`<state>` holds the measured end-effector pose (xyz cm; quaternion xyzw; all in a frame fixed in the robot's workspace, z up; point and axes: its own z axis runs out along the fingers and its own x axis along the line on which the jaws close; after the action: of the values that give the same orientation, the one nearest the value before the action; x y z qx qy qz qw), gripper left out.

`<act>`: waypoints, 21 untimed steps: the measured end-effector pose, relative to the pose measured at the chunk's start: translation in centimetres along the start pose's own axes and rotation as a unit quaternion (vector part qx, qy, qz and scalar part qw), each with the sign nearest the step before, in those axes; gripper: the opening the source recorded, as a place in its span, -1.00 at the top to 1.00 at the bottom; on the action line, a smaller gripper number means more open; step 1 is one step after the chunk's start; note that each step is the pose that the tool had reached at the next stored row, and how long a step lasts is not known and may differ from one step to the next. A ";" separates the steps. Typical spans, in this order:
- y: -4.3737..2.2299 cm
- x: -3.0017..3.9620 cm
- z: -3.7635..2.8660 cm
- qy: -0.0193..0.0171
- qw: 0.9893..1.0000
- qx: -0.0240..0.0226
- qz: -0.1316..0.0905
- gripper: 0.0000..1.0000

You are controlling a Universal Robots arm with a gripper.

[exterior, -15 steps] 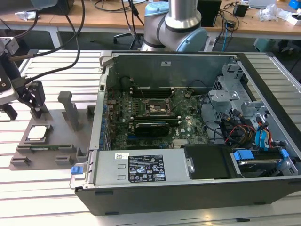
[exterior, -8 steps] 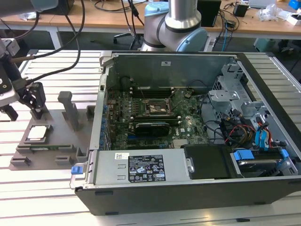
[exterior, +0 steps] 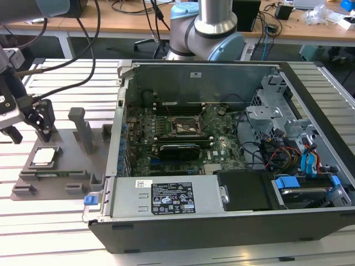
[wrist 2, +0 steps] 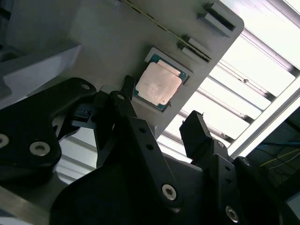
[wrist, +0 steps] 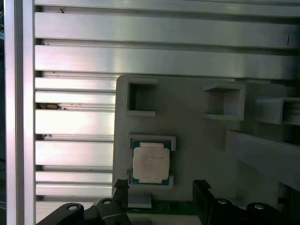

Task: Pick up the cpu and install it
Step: 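Pick up the cpu and move it towards the insertion slot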

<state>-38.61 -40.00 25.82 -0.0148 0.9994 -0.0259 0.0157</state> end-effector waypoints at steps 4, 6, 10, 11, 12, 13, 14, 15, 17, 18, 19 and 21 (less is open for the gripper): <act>0.01 0.01 0.22 0.000 1.000 0.000 0.000 -0.33; 0.02 0.01 0.32 0.000 1.000 0.000 0.000 -0.33; 0.02 0.02 0.49 0.000 1.000 0.000 0.000 -0.33; 0.03 0.02 0.51 0.000 1.000 0.000 0.000 -0.33; 0.03 0.02 0.56 0.000 1.000 0.000 0.000 -0.33; 0.03 0.02 0.57 0.000 1.000 0.000 0.000 -0.33; 0.03 0.02 0.58 0.000 1.000 0.000 0.000 -0.33; 0.03 0.02 0.61 0.000 1.000 0.000 0.000 -0.33; 0.03 0.02 0.65 0.000 1.000 0.000 0.000 -0.33; 0.03 0.02 0.67 0.000 1.000 0.000 0.000 -0.33; 0.03 0.02 0.68 0.000 1.000 0.000 0.000 -0.33; 0.04 0.02 0.73 0.000 1.000 0.000 0.000 -0.33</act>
<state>-38.61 -40.01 25.09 -0.0148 0.9994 -0.0259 0.0157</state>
